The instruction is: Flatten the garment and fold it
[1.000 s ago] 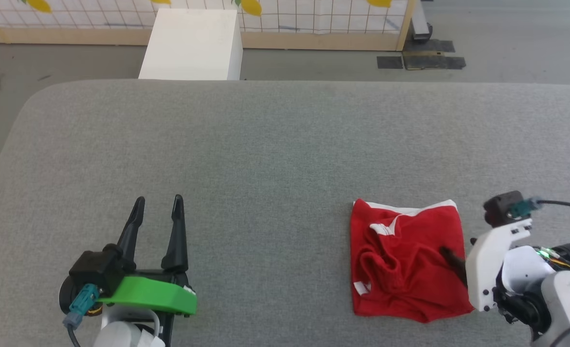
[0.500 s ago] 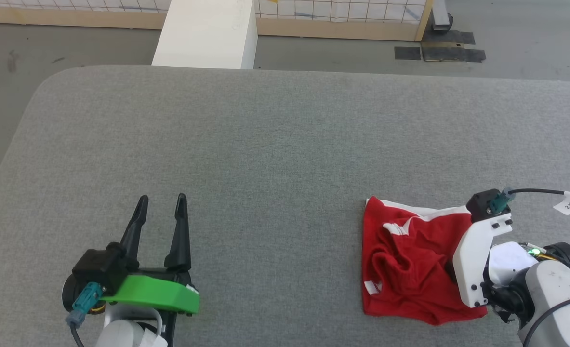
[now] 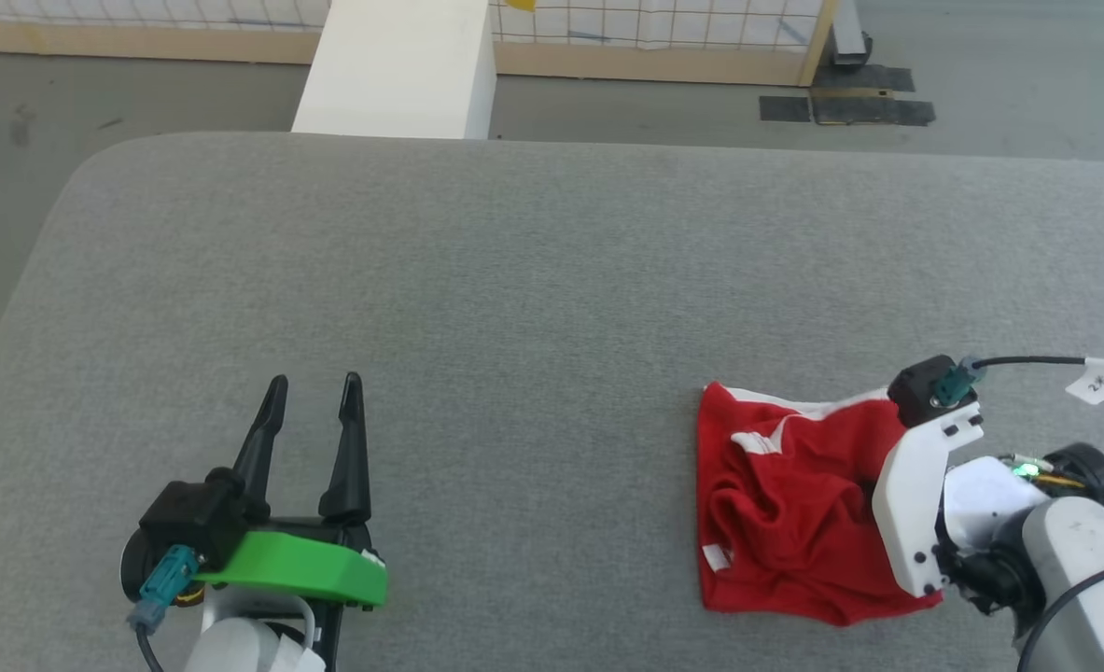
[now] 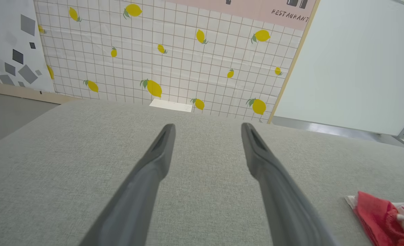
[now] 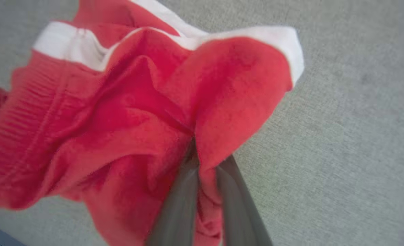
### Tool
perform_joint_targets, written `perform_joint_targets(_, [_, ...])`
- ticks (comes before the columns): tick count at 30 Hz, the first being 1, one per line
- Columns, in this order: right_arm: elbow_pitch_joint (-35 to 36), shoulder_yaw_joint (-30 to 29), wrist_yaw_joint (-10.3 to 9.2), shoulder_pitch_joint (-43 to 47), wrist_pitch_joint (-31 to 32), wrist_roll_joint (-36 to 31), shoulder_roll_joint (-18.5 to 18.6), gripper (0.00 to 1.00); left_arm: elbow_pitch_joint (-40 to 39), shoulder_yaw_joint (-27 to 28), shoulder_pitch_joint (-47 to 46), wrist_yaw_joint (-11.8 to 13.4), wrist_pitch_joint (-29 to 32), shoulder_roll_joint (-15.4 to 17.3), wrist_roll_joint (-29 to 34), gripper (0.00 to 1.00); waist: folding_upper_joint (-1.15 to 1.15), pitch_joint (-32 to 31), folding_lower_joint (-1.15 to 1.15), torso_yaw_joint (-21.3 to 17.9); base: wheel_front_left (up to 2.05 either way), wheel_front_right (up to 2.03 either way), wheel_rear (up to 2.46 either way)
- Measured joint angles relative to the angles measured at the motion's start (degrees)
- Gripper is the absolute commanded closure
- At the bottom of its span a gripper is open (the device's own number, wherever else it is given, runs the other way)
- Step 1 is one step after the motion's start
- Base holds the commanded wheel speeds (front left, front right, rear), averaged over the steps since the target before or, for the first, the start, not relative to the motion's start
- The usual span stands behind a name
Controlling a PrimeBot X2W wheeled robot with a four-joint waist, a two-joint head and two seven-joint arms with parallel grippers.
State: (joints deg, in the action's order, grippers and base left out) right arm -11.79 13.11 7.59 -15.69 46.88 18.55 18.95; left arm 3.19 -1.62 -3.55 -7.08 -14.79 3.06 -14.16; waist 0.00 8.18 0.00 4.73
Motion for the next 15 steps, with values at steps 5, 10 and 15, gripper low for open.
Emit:
perform_joint_targets(5, [5.01, 2.70, 0.01, -1.63, 2.03, 3.27, 5.70, 1.00, -0.78, 0.36, -0.04, 0.00, 0.00, -0.03, -0.32, 0.00, 0.00, 0.17, 0.00, -2.54, 0.00, 0.00, 0.00])
perform_joint_targets(10, [7.35, 2.50, 0.01, -2.71, 4.07, 5.66, 11.48, 1.00, -1.59, 0.21, -0.54, 0.00, 0.00, -0.03, -0.92, 0.00, 0.00, 0.91, 0.00, -6.75, 0.00, 0.00, 0.00])
perform_joint_targets(15, [6.92, 0.59, 0.01, -4.64, 4.26, 5.80, 14.55, 1.00, -1.83, -0.14, -2.07, 0.00, 0.00, 0.03, -0.36, 0.00, 0.00, 2.20, 0.00, -11.72, 0.00, 0.00, 0.00])
